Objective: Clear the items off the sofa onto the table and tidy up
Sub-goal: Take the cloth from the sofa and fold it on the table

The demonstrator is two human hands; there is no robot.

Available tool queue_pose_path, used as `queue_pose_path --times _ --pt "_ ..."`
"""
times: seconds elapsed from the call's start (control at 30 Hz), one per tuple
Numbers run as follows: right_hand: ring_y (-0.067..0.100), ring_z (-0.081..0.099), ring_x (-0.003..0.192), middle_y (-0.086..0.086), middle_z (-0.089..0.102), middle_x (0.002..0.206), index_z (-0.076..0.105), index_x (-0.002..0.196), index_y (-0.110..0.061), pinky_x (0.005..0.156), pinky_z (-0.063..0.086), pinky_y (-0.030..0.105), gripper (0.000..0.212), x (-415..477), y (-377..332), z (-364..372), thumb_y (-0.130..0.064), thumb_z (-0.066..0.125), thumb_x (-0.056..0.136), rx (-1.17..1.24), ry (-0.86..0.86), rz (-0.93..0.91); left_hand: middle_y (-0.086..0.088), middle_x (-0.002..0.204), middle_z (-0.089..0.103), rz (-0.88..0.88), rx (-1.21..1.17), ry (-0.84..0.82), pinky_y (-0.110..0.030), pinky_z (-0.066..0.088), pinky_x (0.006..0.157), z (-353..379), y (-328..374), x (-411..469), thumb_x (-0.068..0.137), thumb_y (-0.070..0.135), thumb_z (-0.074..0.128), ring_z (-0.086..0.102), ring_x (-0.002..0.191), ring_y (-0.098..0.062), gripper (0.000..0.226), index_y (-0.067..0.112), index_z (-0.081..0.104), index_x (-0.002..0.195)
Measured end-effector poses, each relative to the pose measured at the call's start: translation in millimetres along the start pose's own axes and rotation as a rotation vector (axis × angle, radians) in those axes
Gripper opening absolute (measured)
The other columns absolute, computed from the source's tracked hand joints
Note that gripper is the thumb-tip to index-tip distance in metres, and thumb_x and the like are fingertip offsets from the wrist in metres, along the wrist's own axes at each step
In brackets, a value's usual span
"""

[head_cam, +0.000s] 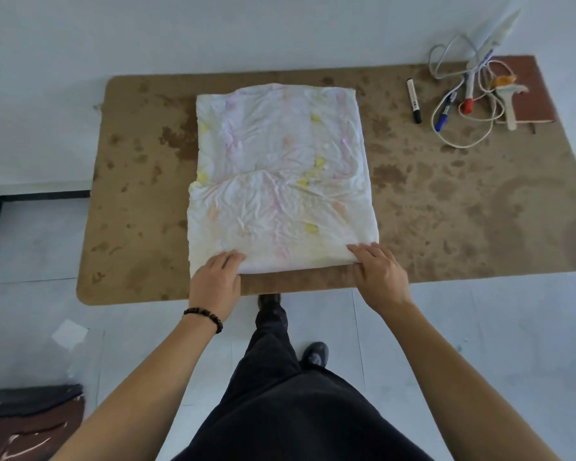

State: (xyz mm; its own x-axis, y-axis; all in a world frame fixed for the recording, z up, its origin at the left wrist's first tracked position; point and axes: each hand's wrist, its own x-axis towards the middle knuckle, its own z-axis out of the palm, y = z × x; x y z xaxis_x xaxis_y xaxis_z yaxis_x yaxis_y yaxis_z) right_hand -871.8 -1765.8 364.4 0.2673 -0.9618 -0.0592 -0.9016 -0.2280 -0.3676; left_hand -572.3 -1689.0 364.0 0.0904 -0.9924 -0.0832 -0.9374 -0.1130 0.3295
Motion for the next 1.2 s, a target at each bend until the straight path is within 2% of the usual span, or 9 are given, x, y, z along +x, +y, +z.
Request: queue_pose_path --times 0.13,0.23,0.4,0.53,0.6,0.77,0.9,1.1,1.2 --pt "0.024 0.067 0.075 -0.004 0.072 0.090 0.076 0.092 -0.022 0.054 0.039 0.024 0.037 -32 -3 -30 -0.030 0.042 0.081 -0.018 0.129 -0.002 0.002 0.088 0.072 -0.009 0.019 0.158 -0.024 0.043 0.048 -27 12 -39 0.081 0.019 0.042 0.065 0.071 -0.022 0.034 0.014 0.069 0.101" --pt "0.024 0.058 0.055 -0.005 0.067 0.078 0.072 0.074 -0.020 0.051 0.030 0.021 0.034 -40 -8 -54 -0.033 0.040 0.077 -0.033 0.217 -0.018 0.003 0.070 0.068 -0.012 -0.004 0.229 -0.019 0.035 0.044 -48 19 -55 0.079 0.026 0.037 0.059 0.054 -0.020 0.039 0.014 0.069 0.098" --pt "0.025 0.038 0.041 0.000 0.047 0.047 0.057 0.056 -0.016 0.045 0.032 0.021 0.018 -32 -22 -89 -0.024 0.049 0.071 0.048 0.365 0.014 0.005 0.049 0.051 -0.044 -0.046 0.366 -0.023 0.036 0.038 -84 27 -50 0.076 0.020 0.046 0.047 0.038 -0.022 0.023 0.011 0.063 0.089" --pt "0.024 0.029 0.042 0.000 0.033 0.043 0.037 0.053 -0.013 0.046 0.026 0.021 0.024 -5 -30 -101 -0.025 0.047 0.071 0.053 0.303 0.051 0.007 0.045 0.043 -0.035 -0.043 0.328 -0.016 0.025 0.041 -97 23 -27 0.075 0.027 0.038 0.040 0.035 -0.021 0.027 0.013 0.060 0.079" --pt "0.023 0.036 0.043 -0.001 0.039 0.044 0.037 0.053 -0.014 0.046 0.027 0.023 0.026 17 -34 -100 -0.028 0.043 0.075 0.019 0.199 0.109 0.006 0.049 0.046 -0.069 -0.031 0.254 -0.018 0.023 0.042 -98 15 -5 0.077 0.028 0.039 0.041 0.041 -0.021 0.022 0.015 0.057 0.075" --pt "0.017 0.046 0.053 -0.002 0.054 0.060 0.049 0.064 -0.014 0.051 0.033 0.026 0.029 91 -41 -96 -0.032 0.043 0.085 -0.030 0.027 0.257 0.003 0.066 0.057 -0.259 -0.045 -0.004 -0.030 0.043 0.052 -108 -9 78 0.088 0.028 0.049 0.055 0.059 -0.023 0.010 0.021 0.052 0.081" --pt "0.021 0.042 0.053 0.002 0.053 0.060 0.049 0.064 -0.010 0.050 0.031 0.027 0.029 162 -49 -84 -0.030 0.039 0.083 -0.092 -0.073 0.274 0.000 0.081 0.059 -0.275 -0.033 -0.141 -0.029 0.037 0.054 -109 -36 155 0.092 0.027 0.047 0.054 0.068 -0.022 0.013 0.018 0.055 0.094" --pt "0.020 0.044 0.055 0.007 0.060 0.072 0.058 0.072 -0.010 0.051 0.028 0.026 0.033 269 -49 -59 -0.032 0.036 0.084 -0.213 -0.120 0.322 -0.009 0.110 0.058 -0.220 -0.033 -0.157 -0.036 0.046 0.072 -88 -72 255 0.096 0.021 0.040 0.057 0.088 -0.029 0.026 0.016 0.058 0.115" --pt "0.032 0.056 0.085 0.015 0.062 0.111 0.063 0.103 -0.007 0.068 0.043 0.034 0.041 298 -49 -38 -0.038 0.038 0.095 -0.190 -0.116 0.370 -0.015 0.130 0.048 -0.276 0.063 0.017 -0.045 0.044 0.087 -69 -79 278 0.100 0.027 0.039 0.052 0.110 -0.036 0.036 0.015 0.048 0.132"
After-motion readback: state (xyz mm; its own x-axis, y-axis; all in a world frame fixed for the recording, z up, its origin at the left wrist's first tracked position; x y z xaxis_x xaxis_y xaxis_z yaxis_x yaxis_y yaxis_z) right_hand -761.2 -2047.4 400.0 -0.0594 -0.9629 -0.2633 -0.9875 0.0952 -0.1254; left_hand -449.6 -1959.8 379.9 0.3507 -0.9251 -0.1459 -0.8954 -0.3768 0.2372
